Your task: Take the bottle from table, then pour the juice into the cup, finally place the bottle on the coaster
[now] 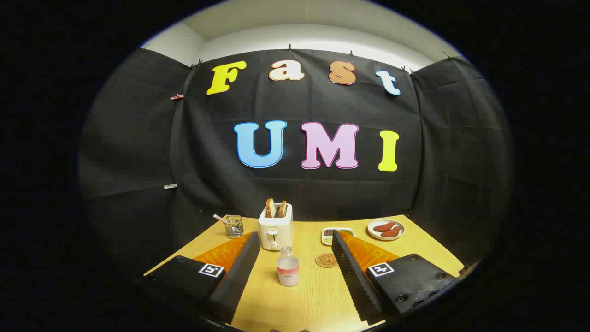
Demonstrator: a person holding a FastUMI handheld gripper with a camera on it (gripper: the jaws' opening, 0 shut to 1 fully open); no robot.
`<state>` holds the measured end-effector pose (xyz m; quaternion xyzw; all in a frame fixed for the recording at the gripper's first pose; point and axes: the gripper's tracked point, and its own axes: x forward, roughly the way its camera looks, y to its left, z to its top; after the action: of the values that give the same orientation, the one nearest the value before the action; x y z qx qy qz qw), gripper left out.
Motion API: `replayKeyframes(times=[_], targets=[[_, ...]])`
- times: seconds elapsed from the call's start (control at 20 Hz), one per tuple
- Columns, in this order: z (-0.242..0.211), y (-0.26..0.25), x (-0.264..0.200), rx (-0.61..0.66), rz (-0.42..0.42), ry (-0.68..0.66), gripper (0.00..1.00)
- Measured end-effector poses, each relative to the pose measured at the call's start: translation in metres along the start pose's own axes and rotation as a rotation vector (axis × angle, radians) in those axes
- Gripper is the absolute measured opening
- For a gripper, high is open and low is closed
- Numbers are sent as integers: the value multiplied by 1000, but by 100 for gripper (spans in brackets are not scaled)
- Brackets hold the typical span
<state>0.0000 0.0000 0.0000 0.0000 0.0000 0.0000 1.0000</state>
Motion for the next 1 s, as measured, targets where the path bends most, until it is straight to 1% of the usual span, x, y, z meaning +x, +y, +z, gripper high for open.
replayKeyframes(times=[0.2, 0.35, 0.45, 0.6, 0.8, 1.0], targets=[[-4, 3, 1, -16, -3, 9, 97], [-4, 7, 4, 0, -13, 14, 97], [2, 9, 6, 14, -20, 1, 97], [9, 10, 11, -12, -26, -26, 97], [-4, 11, 21, -69, -37, -3, 97], [-22, 22, 29, -48, -28, 17, 97]])
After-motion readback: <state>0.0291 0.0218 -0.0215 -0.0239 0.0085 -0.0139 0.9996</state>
